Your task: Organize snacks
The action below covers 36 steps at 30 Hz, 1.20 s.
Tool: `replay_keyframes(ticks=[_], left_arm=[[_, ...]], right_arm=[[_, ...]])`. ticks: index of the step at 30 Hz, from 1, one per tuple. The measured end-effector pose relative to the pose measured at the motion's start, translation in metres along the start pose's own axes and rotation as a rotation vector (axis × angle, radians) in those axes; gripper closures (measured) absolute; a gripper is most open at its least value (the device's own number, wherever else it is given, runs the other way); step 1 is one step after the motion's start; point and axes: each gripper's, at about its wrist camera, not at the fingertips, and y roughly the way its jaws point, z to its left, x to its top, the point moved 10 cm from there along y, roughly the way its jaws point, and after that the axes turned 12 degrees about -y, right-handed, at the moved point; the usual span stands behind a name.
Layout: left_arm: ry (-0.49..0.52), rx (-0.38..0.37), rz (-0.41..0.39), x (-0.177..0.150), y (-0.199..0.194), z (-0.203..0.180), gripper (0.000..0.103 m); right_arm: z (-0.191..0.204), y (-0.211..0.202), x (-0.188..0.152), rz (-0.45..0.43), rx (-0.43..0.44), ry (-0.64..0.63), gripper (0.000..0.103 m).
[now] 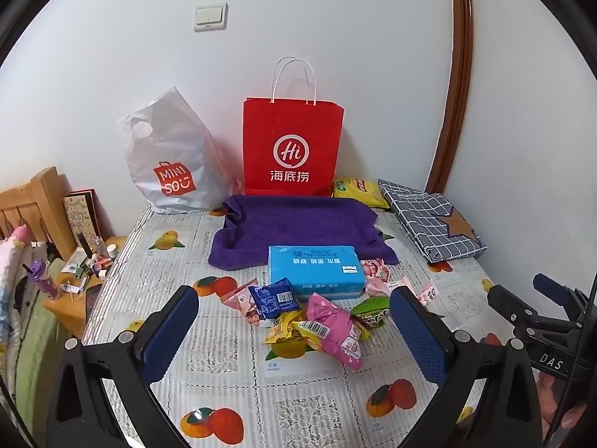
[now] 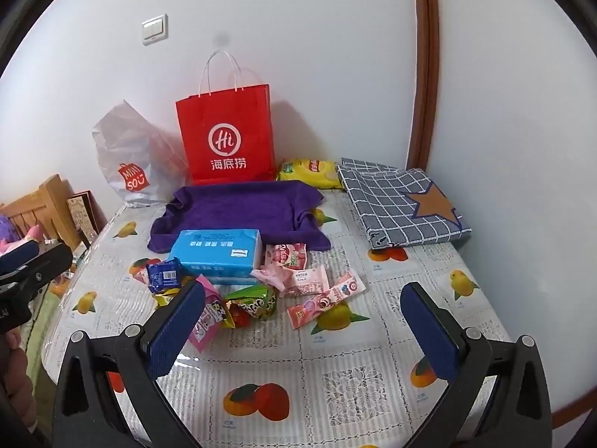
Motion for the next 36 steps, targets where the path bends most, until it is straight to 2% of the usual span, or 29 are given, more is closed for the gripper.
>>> replay_keyframes(ticks=[9, 36], left_arm=[[0.008, 0.011, -0.029, 0.0, -0.007, -0.004, 0.0], [0.002, 0.003, -0.042, 0.001, -0.011, -0.001, 0.0]], right_arm=[[-0.001, -0.003, -0.001, 0.0, 0.002, 0.001, 0.0], [0.006, -0.005, 0.002, 0.0, 0.011, -0.023, 0.0]])
